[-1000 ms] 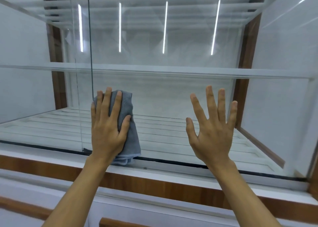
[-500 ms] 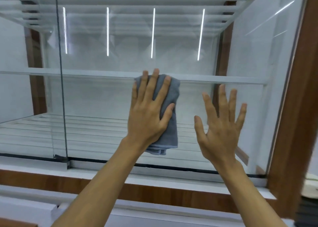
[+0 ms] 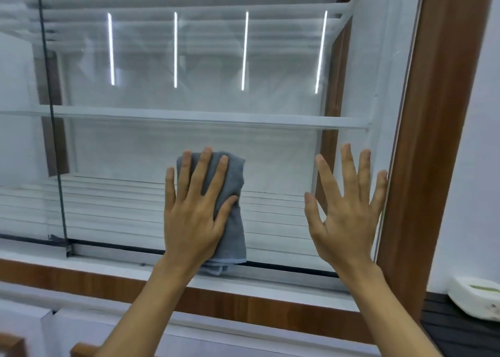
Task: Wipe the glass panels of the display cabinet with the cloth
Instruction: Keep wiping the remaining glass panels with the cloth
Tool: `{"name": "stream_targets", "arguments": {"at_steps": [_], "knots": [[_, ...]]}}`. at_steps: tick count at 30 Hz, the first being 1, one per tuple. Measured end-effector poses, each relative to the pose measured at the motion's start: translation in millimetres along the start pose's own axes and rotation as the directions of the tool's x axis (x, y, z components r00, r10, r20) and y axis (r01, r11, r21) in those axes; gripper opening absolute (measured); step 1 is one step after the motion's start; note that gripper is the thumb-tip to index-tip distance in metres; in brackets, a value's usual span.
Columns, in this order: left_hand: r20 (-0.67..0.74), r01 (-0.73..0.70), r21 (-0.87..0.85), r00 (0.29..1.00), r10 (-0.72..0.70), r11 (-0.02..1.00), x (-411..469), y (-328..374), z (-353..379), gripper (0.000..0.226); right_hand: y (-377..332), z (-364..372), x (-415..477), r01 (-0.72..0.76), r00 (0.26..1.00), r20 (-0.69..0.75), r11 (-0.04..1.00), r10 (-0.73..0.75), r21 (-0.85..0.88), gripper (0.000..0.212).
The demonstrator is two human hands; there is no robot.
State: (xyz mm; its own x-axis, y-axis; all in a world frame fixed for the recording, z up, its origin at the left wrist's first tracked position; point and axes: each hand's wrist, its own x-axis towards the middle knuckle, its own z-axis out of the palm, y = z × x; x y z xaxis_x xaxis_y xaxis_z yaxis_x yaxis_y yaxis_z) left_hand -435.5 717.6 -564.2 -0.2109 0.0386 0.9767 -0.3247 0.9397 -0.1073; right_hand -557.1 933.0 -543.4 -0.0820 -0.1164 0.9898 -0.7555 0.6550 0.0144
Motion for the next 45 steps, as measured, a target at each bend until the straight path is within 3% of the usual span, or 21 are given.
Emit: {"name": "stream_targets", "arguments": {"at_steps": [4,12,22,27,30,36,39,41,45], "knots": [[-0.029,0.079,-0.061,0.996,-0.081,0.995,-9.9,3.0,-2.2,0.058,-0.8,0.7,-1.0,-0.002,1.000,-0.005,1.000,0.002,0.002,0.061],[0.035,0.114,-0.107,0.993,-0.111,0.988,-4.3,24.3,10.5,0.066,4.5,-6.9,-1.5,0.009,1.000,0.029,1.000,-0.009,-0.002,0.061],[0.044,-0.112,-0.090,0.992,0.117,0.990,53.0,84.9,10.5,0.063,11.7,-15.6,-4.5,-0.005,0.999,0.052,0.998,0.001,0.060,0.060],[0.059,-0.161,-0.078,0.984,0.166,0.984,39.6,69.5,9.7,0.062,11.9,-15.9,-4.6,-0.005,0.998,0.057,0.999,0.002,0.052,0.061],[0.075,-0.113,-0.056,0.990,0.117,0.992,20.0,42.2,6.4,0.064,11.7,-14.6,-4.9,-0.015,0.998,0.065,0.999,0.012,0.048,0.060],[0.029,0.160,-0.107,0.987,-0.158,0.981,1.6,-28.3,-2.8,0.067,11.4,-13.3,-4.8,-0.014,0.999,0.051,0.999,0.011,0.044,0.061],[0.008,0.221,-0.160,0.975,-0.223,0.962,12.4,-29.9,-0.4,0.068,12.0,-12.6,-5.0,-0.011,0.999,0.041,0.999,0.009,0.040,0.061],[-0.011,0.219,-0.189,0.974,-0.225,0.957,23.0,-16.6,2.2,0.069,12.4,-12.8,-5.4,-0.008,0.999,0.041,0.999,0.007,0.036,0.061],[-0.015,0.069,-0.169,0.997,-0.073,0.983,46.4,21.5,3.4,0.069,11.8,-12.4,-4.9,-0.008,0.999,0.036,0.999,0.006,0.046,0.061]]}}
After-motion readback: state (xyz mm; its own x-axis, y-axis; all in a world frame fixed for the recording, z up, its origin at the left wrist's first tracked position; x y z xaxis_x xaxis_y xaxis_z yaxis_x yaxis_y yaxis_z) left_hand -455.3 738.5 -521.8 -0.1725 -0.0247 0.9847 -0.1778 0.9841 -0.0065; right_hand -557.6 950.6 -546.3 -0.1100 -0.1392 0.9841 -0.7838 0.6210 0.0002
